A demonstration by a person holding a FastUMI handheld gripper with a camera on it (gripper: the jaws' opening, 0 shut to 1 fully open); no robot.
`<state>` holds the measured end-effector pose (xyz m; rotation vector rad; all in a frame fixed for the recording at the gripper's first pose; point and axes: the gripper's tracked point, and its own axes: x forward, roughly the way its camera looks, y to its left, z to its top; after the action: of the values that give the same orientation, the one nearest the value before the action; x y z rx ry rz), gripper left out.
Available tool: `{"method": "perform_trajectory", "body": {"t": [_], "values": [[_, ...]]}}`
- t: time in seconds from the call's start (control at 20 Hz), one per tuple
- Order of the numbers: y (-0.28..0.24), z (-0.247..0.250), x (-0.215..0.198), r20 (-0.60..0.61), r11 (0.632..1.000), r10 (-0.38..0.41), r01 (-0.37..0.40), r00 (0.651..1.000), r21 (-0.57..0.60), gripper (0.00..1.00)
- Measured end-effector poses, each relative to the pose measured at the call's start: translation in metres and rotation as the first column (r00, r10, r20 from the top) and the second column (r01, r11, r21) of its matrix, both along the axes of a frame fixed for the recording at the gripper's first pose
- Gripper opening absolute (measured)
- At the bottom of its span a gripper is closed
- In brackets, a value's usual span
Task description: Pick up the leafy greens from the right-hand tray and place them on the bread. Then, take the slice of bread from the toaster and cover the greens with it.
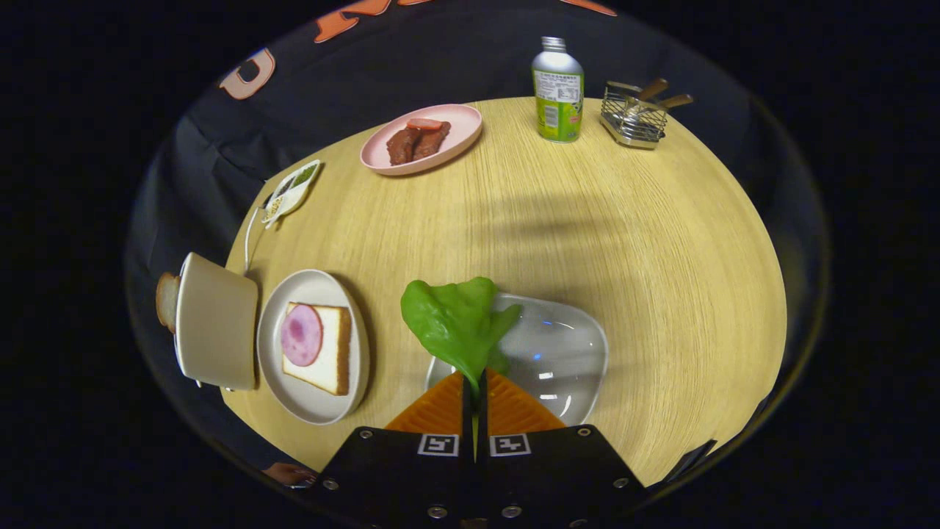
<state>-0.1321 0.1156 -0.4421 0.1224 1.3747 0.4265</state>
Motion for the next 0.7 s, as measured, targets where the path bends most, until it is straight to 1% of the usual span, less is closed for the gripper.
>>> {"method": "perform_trajectory", "body": {"t": [0.2, 0.4, 0.55, 0.7], "values": [[0.028, 0.028, -0.003, 0.040, 0.997, 0.042, -0.044, 0.998, 0.058, 0.01], [0.066, 0.047, -0.006, 0.076, 0.988, 0.098, -0.106, 0.992, 0.111, 0.01], [0.094, 0.047, -0.010, 0.082, 0.981, 0.139, -0.148, 0.987, 0.123, 0.02], [0.118, 0.040, -0.013, 0.080, 0.977, 0.163, -0.172, 0.983, 0.126, 0.02]]}}
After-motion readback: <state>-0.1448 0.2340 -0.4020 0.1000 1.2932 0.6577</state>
